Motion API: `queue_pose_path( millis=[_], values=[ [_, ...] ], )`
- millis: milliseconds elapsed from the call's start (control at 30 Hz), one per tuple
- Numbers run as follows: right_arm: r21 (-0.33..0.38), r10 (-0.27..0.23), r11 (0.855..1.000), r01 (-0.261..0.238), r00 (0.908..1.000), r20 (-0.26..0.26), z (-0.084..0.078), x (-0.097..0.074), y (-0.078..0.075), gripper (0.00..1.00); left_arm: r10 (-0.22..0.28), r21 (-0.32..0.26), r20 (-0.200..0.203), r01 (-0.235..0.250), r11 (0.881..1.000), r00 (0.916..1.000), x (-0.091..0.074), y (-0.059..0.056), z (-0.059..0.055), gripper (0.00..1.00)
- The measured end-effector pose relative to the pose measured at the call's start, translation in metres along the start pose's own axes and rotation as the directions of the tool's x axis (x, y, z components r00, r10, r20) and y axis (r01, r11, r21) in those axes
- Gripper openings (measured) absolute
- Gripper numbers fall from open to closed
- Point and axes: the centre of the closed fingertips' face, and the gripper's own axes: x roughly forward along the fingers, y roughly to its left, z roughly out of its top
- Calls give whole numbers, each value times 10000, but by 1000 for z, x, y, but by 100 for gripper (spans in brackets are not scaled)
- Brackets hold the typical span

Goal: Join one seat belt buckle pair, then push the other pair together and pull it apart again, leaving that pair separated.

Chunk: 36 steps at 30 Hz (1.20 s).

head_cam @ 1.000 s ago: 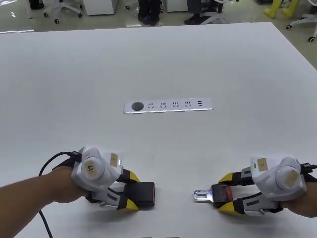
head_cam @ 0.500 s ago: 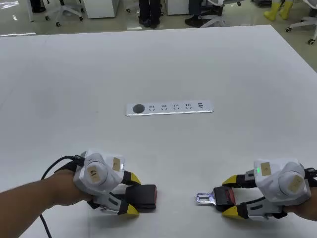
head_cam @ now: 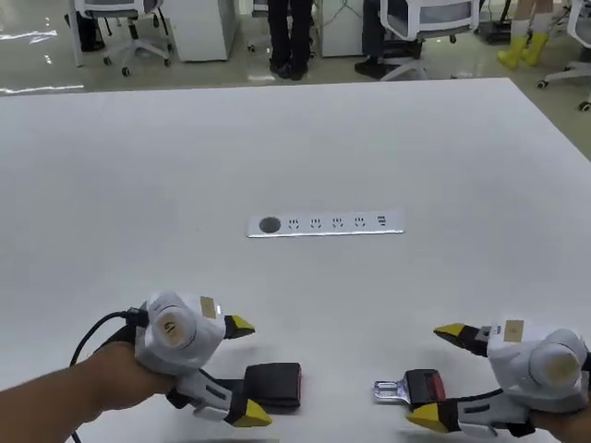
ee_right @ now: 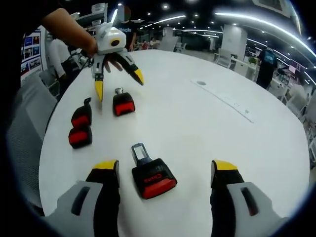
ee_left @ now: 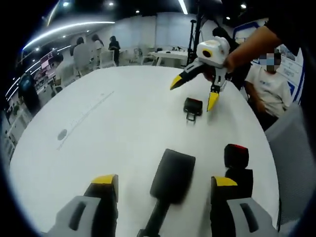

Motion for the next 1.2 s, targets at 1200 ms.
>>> queue_pose_path(
  millis=[1200],
  values=[
    [2762,-3961,8985,3411,9012,1757,38,-93,48,89,4502,-4074,2404,-3316,8509,8600,-155,-31,-28,100]
  ],
)
